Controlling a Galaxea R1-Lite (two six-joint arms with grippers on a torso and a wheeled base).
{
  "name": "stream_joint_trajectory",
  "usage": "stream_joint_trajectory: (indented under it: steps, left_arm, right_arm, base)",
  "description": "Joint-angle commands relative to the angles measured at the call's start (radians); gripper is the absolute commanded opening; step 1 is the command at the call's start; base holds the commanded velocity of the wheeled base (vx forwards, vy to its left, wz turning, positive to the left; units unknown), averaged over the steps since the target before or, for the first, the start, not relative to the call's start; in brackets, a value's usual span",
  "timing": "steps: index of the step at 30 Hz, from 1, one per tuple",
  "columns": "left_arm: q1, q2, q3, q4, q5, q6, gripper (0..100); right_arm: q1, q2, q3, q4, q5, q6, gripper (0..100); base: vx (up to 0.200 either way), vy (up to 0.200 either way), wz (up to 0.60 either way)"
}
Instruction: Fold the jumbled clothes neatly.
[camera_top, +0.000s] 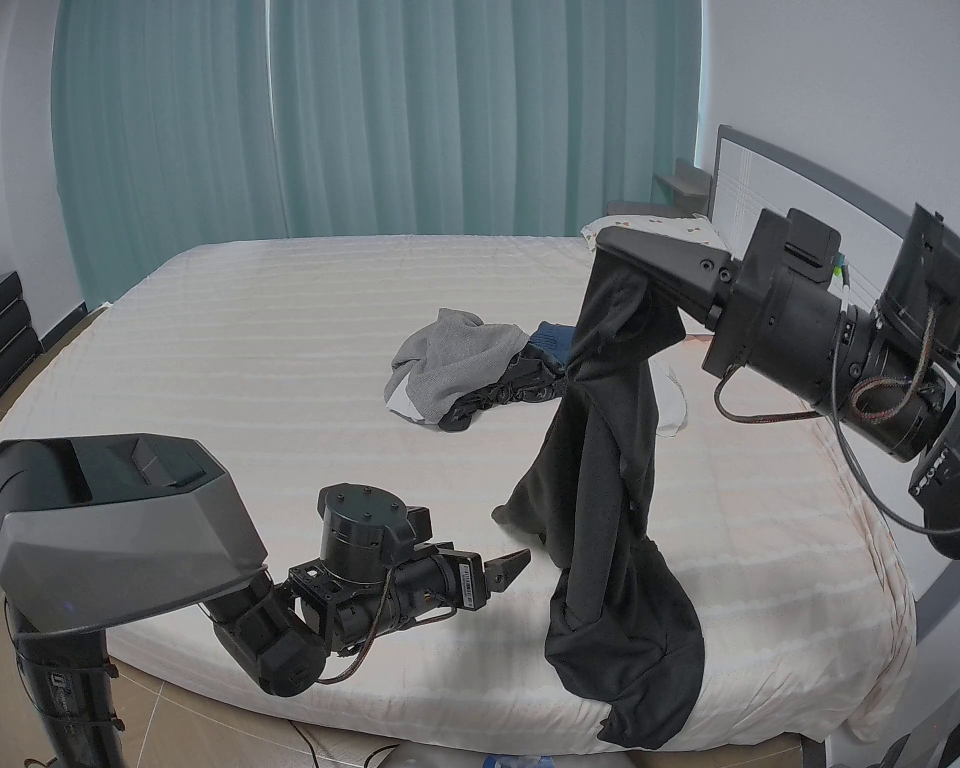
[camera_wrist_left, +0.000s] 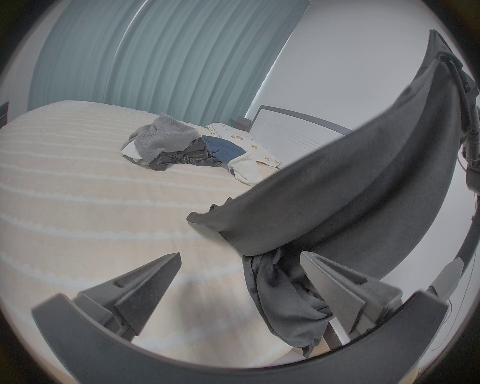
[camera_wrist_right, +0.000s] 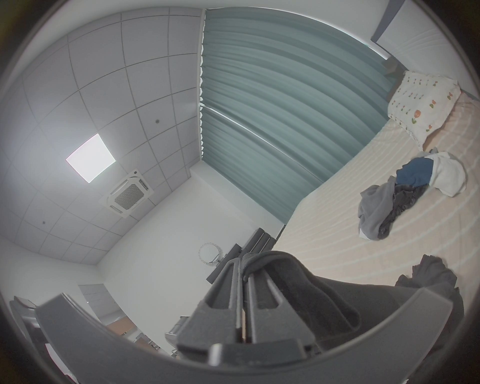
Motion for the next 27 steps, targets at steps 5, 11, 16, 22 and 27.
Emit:
stream_joint_trajectory:
  steps: [5,11,16,22,27]
  left_arm:
    - [0.003,0.044,-0.086,-0.003,-0.023,0.002,100]
    - [0.001,0.101,-0.182,-0.003,-0.026,0.065,100]
    - [0.000,0.101,-0.193,-0.014,-0.014,0.062,100]
    - [0.006,0.024,-0.167,-0.055,-0.017,0.037,100]
    - [-0.011,-0.030,-0.089,-0.048,-0.077,-0.029,100]
  right_arm:
    - [0.006,-0.058,-0.011,0.003,0.012,0.000,0]
    - [-0.001,-0.046,0.006,0.003,0.017,0.003,0]
    - [-0.007,-0.038,0.021,0.003,0.015,0.003,0]
    - [-0.030,-0.003,0.029,0.003,0.017,0.003,0]
    - [-0.035,0.025,0.030,-0.002,0.015,0.007,0]
  base:
    - [0.000,0.000,0.00]
    - [0.000,0.000,0.00]
    - [0.000,0.000,0.00]
    - [0.000,0.000,0.00]
    - [0.000,0.000,0.00]
